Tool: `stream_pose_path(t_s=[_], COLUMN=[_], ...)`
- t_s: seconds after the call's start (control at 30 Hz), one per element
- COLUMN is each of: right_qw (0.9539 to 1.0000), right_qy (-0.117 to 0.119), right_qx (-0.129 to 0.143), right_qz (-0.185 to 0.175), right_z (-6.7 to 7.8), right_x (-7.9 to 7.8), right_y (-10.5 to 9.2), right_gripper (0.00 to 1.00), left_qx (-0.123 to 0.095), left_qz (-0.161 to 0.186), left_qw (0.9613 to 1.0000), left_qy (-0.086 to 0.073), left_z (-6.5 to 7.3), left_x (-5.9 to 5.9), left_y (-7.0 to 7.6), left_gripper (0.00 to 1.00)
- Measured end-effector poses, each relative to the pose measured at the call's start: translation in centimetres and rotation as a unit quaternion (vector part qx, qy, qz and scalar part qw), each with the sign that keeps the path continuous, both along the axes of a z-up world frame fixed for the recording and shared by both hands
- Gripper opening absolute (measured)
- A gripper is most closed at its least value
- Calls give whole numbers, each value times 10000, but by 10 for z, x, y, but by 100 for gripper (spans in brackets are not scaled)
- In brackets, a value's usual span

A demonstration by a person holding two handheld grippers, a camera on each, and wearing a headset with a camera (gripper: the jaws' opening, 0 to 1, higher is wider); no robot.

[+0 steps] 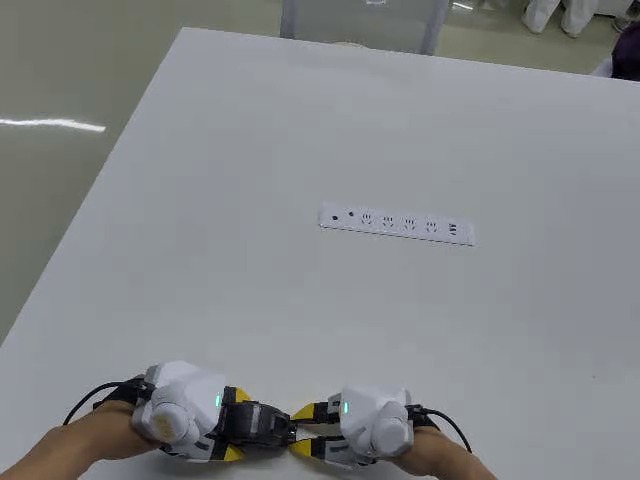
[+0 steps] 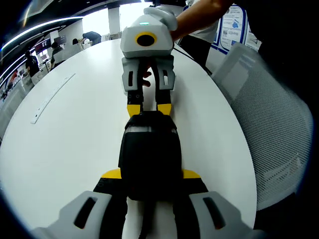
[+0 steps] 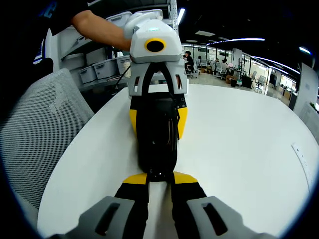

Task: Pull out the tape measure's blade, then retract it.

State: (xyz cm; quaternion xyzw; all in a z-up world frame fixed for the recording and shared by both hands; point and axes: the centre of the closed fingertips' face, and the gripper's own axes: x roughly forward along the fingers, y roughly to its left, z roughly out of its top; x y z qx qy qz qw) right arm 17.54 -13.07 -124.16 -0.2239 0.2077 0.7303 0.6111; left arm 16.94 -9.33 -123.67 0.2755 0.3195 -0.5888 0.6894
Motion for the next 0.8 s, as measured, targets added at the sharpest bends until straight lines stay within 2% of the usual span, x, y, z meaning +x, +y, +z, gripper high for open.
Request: stream_pose_path(t_s=[0.23,0.8], right_qw=[10000,9999], right_qy=[-40,64], right_qx=[-13,-91], right_qz=[22,8], right_z=[-1,2], right_x=[0,-2], right_y=[0,-1], right_gripper=[12,11], left_qx=[-57,-48], left_qz=[49,5], left_qw=[10000,10000], left_qy=[-2,21], left_z=[0,-1], left_x=[1,0], left_y=[0,2], left_gripper=[32,32])
